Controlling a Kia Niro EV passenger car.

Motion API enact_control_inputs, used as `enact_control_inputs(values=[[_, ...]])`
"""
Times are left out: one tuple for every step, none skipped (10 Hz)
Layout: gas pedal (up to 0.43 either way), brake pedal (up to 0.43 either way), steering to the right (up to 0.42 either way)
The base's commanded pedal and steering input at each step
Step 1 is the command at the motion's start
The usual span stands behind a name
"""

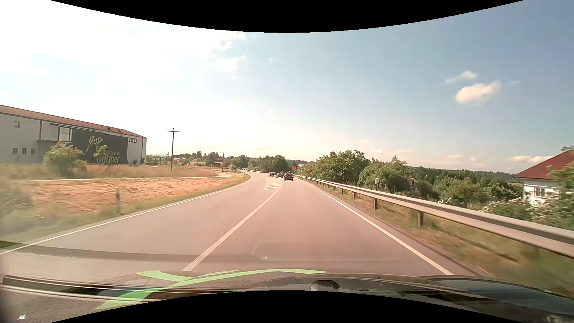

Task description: Follow the waypoints while adhering to traffic rules and regulations

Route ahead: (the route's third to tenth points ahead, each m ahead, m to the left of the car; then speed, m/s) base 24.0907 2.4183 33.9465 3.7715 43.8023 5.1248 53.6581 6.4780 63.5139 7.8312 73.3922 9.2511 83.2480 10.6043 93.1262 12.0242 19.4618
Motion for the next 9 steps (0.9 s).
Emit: enact_control_inputs(values=[[0.000, 0.079, -0.007], [0.000, 0.073, -0.007], [0.000, 0.073, -0.007], [0.000, 0.049, -0.007], [0.000, 0.024, -0.008], [0.000, 0.024, -0.007], [0.000, 0.024, -0.007], [0.000, 0.000, -0.007], [0.000, 0.000, -0.007]])
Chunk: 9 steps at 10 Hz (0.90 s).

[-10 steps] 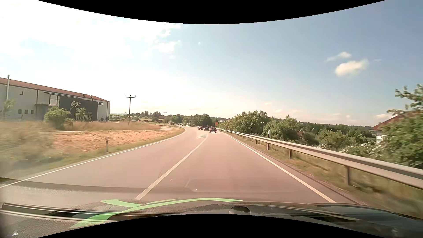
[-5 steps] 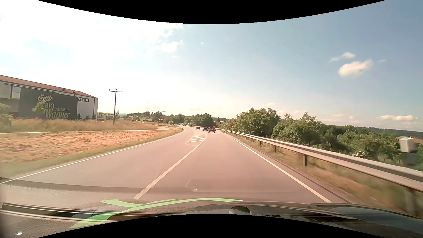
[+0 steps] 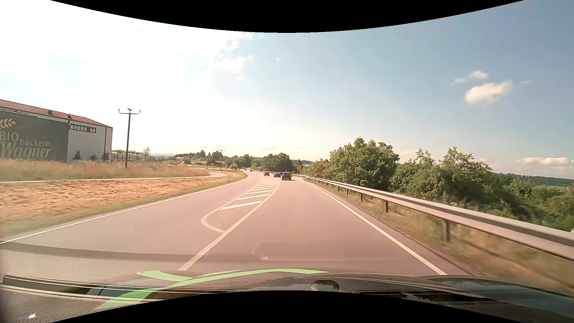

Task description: Follow the waypoints while adhering to traffic rules and regulations

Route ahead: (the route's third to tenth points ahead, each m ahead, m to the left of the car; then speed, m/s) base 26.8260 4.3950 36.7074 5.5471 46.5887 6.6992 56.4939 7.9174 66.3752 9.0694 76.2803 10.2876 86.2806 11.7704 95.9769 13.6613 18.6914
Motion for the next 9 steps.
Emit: enact_control_inputs(values=[[0.000, 0.000, -0.008], [0.000, 0.000, -0.009], [0.000, 0.000, -0.010], [0.000, 0.000, -0.011], [0.079, 0.000, -0.013], [0.087, 0.000, -0.013], [0.110, 0.000, -0.013], [0.130, 0.000, -0.013], [0.169, 0.000, -0.013]])
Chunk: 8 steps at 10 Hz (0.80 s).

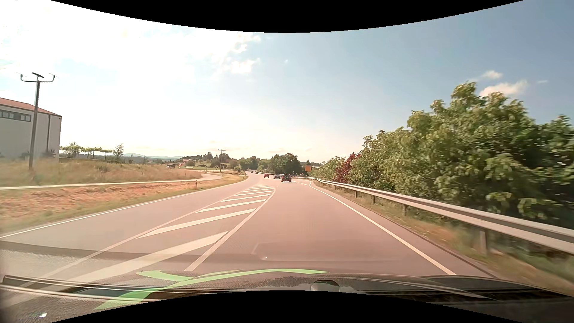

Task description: Follow the waypoints while adhering to traffic rules and regulations

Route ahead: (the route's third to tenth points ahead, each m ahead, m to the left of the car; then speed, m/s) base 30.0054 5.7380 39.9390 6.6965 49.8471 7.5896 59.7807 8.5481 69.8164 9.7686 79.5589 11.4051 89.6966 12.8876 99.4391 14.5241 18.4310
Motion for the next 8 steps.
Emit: enact_control_inputs(values=[[0.169, 0.000, -0.013], [0.177, 0.000, -0.013], [0.177, 0.000, -0.013], [0.169, 0.000, -0.013], [0.157, 0.000, -0.013], [0.138, 0.000, -0.013], [0.138, 0.000, -0.013], [0.118, 0.000, -0.013]])
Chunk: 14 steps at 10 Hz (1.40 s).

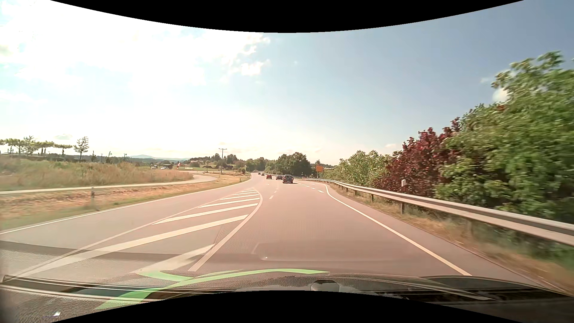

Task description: Follow the waypoints while adhering to traffic rules and regulations

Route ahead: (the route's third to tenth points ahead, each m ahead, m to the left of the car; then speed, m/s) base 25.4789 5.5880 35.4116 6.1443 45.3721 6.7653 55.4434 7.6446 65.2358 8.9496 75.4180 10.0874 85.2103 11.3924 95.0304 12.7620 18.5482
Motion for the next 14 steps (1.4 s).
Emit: enact_control_inputs(values=[[0.079, 0.000, -0.013], [0.079, 0.000, -0.013], [0.087, 0.000, -0.013], [0.098, 0.000, -0.012], [0.118, 0.000, -0.012], [0.138, 0.000, -0.012], [0.150, 0.000, -0.012], [0.150, 0.000, -0.012], [0.150, 0.000, -0.011], [0.138, 0.000, -0.011], [0.138, 0.000, -0.012], [0.138, 0.000, -0.011], [0.138, 0.000, -0.011], [0.138, 0.000, -0.011]])
